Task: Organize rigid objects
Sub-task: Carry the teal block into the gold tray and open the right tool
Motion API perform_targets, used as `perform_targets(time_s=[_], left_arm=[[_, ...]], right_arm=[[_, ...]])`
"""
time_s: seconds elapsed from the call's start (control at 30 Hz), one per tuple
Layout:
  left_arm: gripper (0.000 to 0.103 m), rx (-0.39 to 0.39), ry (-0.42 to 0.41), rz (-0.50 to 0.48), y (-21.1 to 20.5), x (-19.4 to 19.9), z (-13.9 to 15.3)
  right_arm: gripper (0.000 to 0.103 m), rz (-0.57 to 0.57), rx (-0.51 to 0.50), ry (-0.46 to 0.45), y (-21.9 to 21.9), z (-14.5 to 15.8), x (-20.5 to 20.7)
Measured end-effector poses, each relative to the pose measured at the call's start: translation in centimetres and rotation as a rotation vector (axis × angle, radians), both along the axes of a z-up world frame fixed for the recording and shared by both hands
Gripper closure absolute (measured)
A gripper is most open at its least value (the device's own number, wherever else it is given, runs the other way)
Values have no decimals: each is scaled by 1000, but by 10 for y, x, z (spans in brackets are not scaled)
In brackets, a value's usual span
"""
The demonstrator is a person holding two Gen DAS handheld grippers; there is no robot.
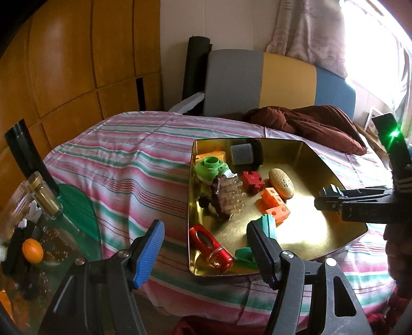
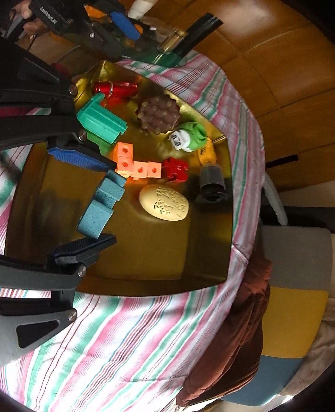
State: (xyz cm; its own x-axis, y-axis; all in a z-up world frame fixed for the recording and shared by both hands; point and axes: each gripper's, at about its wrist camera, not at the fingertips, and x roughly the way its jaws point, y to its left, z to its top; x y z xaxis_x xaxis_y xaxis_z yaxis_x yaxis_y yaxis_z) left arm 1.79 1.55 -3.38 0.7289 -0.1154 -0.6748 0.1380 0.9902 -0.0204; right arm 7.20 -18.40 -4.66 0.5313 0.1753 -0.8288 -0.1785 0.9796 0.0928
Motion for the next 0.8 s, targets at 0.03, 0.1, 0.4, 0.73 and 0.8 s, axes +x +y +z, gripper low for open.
perform_targets(time_s=[0.03, 0.1, 0.4, 0.73, 0.8], left_arm=[[36, -2, 1, 0, 1, 0, 0], [36, -5, 5, 2, 3, 0, -2], [36, -16, 16, 5, 7, 1, -6], [36, -36, 27, 48, 20, 4, -8], [36, -34, 28, 50, 21, 4, -9]], right_arm=[[53, -2, -6, 2, 1, 0, 1], [53, -5, -18, 9, 3, -2, 4], [53, 8, -45, 42, 13, -9, 15], [53, 24, -59, 78, 21, -14, 32], [53, 16, -69, 89, 22, -18, 36]])
